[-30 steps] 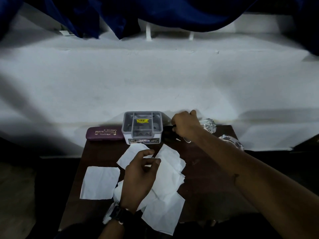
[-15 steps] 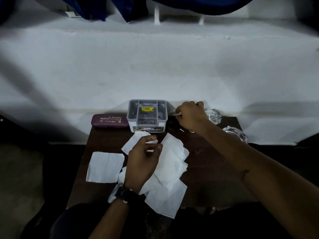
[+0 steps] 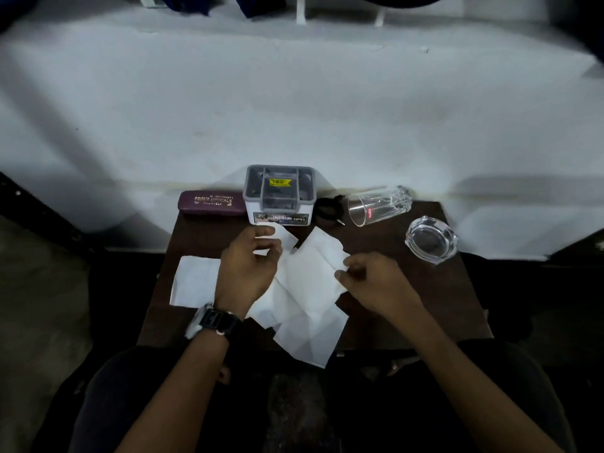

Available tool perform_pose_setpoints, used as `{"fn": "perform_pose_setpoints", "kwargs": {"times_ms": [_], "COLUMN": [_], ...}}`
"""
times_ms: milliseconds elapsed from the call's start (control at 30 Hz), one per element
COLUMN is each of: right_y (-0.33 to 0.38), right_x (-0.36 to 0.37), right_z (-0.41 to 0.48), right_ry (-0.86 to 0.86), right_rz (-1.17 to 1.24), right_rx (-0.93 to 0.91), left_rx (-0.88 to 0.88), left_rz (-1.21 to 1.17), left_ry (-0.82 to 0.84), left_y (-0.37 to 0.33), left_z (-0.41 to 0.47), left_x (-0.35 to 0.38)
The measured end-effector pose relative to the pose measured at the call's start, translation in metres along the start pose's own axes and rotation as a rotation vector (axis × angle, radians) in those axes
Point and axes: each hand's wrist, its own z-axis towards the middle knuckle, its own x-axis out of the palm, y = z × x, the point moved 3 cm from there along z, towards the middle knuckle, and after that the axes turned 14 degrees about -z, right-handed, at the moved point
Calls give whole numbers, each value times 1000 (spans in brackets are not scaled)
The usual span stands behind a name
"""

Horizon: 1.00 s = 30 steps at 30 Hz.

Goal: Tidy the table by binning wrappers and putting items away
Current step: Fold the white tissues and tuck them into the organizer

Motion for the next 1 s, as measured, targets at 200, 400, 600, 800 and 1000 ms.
{"fn": "perform_pose_setpoints", "kwargs": {"times_ms": [200, 400, 600, 800, 1000], "right_y": [-3, 3, 11, 18, 19], "right_x": [11, 20, 19, 21, 25], "right_z": [-9, -7, -7, -7, -7], "right_ry": [20, 11, -23, 16, 33], "right_rz": [13, 51, -8, 93, 137], "right_rx": [49, 120, 159, 167, 190], "left_rx": [37, 17, -33, -67, -80], "left_rz": [-2, 4, 21, -20, -40], "left_ry": [-14, -1, 22, 25, 26], "left_y": [-2, -4, -1, 0, 1], "left_z": [-3, -4, -2, 0, 0], "left_x": [-1, 2, 4, 2, 1]}}
